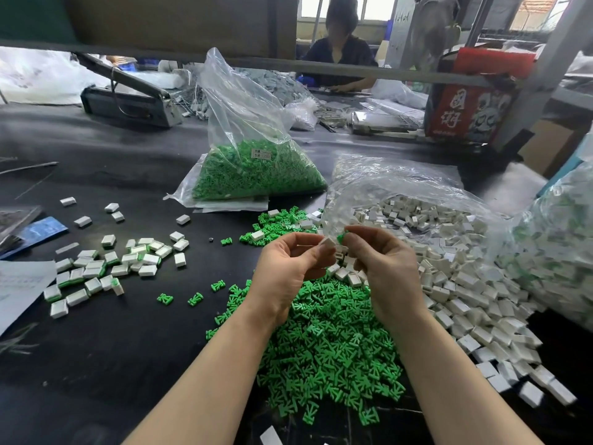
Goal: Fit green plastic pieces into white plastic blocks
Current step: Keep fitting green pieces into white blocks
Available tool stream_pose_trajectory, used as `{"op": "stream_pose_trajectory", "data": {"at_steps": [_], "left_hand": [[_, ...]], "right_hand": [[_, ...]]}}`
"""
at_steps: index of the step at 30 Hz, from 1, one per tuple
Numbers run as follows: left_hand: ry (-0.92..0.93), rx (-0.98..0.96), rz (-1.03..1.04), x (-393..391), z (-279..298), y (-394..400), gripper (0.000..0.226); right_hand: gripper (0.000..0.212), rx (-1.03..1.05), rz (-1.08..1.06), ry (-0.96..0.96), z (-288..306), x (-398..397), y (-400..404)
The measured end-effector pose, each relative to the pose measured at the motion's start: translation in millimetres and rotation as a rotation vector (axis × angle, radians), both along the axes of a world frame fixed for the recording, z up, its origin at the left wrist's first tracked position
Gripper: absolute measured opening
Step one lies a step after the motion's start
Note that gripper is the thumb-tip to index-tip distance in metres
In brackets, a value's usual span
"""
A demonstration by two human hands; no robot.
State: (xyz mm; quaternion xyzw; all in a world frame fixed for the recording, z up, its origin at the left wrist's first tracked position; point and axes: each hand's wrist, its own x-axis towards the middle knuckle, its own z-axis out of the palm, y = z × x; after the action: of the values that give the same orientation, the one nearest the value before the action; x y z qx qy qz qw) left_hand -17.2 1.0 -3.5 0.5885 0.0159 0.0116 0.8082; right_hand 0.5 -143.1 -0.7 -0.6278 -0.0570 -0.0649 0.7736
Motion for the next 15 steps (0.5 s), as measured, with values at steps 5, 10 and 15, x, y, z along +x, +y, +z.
{"op": "stream_pose_trajectory", "data": {"at_steps": [5,10,15], "left_hand": [[0.002,-0.009,-0.021,-0.7,0.4,0.0,0.02],[0.003,-0.017,-0.02,-1.3,1.1,1.5,0.019],[-0.01,0.0,-0.02,-1.4,1.8,1.9,0.028]], "right_hand": [[0.011,0.047,0.029,0.005,0.2,0.4,0.5],[0.01,0.045,0.039,-0.029,0.2,-0.2,0.2],[0.014,0.061,0.039,-0.046,0.2,-0.3,0.1]]}}
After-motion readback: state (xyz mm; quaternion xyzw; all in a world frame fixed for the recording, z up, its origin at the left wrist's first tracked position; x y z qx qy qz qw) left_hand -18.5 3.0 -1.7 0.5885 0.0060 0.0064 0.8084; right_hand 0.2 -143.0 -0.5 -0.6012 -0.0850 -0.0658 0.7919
